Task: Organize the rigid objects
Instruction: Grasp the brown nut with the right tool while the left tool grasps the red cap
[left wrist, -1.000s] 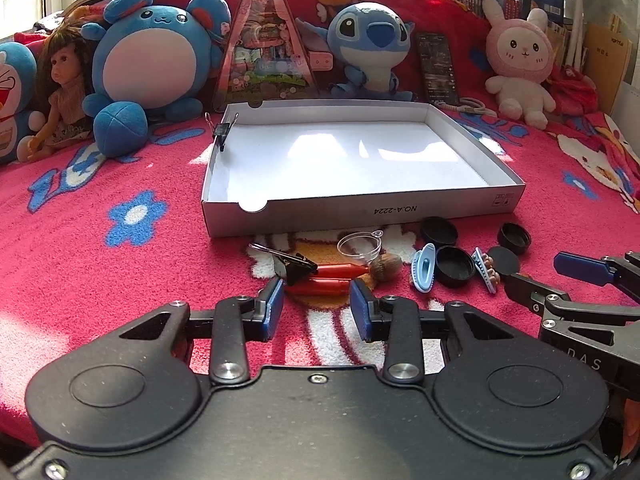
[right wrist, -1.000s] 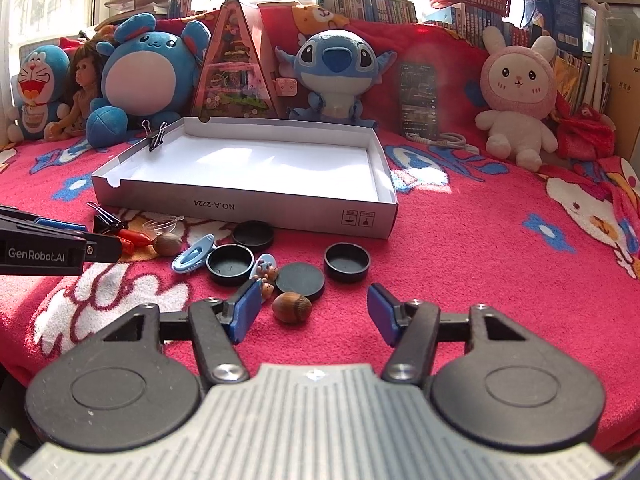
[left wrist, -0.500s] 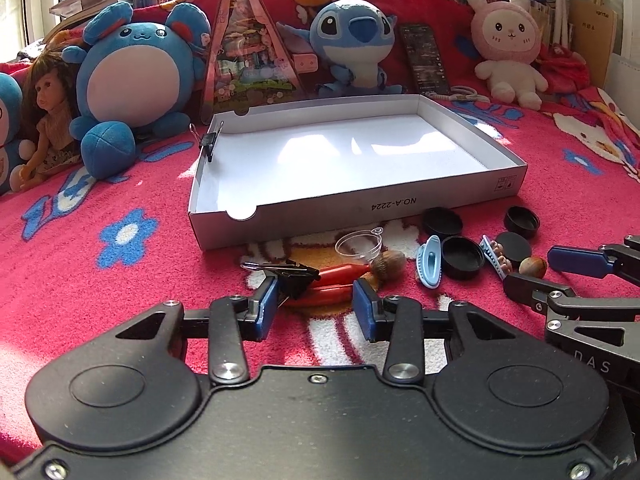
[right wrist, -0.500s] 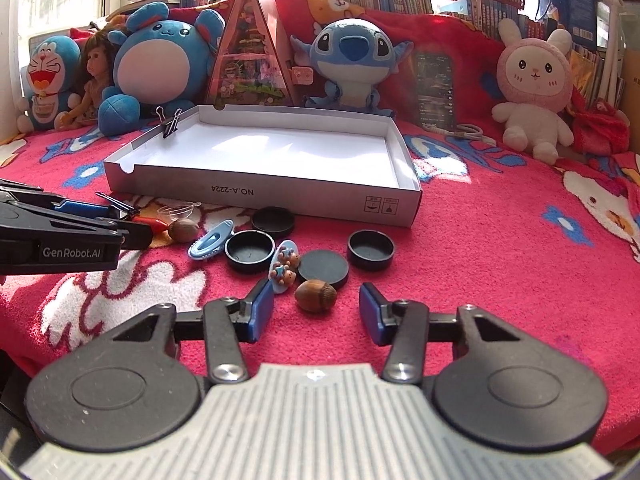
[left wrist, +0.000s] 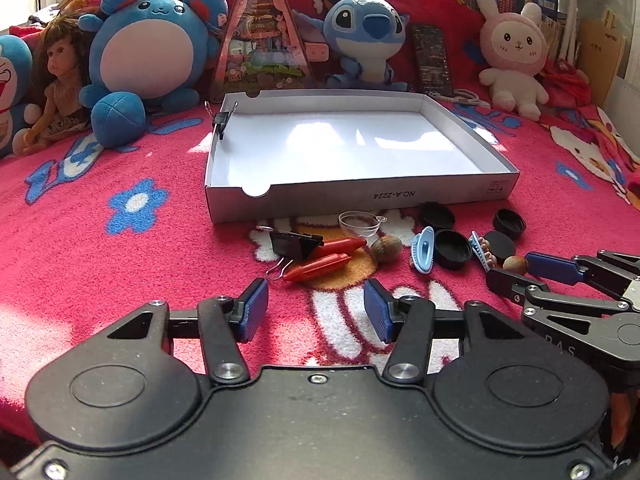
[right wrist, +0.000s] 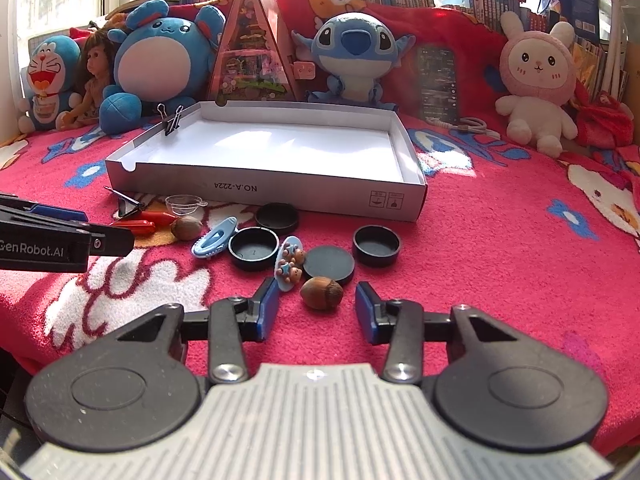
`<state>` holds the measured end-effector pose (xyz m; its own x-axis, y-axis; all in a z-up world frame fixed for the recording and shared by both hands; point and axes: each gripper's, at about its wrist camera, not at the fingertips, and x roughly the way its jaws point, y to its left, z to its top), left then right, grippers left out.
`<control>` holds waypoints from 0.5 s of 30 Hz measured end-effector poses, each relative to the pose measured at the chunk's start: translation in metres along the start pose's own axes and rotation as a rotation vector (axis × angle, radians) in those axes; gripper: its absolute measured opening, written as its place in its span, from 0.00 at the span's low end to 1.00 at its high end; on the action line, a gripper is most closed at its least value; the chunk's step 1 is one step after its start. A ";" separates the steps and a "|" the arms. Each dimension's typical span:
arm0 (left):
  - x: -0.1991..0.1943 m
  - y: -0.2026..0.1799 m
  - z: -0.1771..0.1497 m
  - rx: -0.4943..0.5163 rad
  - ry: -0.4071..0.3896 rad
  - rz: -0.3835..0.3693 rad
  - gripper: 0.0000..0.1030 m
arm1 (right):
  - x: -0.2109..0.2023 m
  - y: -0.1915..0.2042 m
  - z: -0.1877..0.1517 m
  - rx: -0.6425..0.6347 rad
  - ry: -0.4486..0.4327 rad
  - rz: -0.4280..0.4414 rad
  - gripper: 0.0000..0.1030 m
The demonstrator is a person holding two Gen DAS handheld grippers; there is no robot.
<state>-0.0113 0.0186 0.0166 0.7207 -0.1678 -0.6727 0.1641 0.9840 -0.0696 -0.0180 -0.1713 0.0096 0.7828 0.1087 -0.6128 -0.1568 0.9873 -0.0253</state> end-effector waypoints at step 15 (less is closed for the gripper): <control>0.031 -0.025 0.002 -0.007 -0.060 0.123 0.42 | -0.002 0.005 -0.003 0.021 -0.008 -0.002 0.26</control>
<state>0.0082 -0.0114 -0.0005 0.7740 -0.0493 -0.6312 0.0675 0.9977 0.0048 -0.0217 -0.1667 0.0085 0.7876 0.1075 -0.6068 -0.1428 0.9897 -0.0101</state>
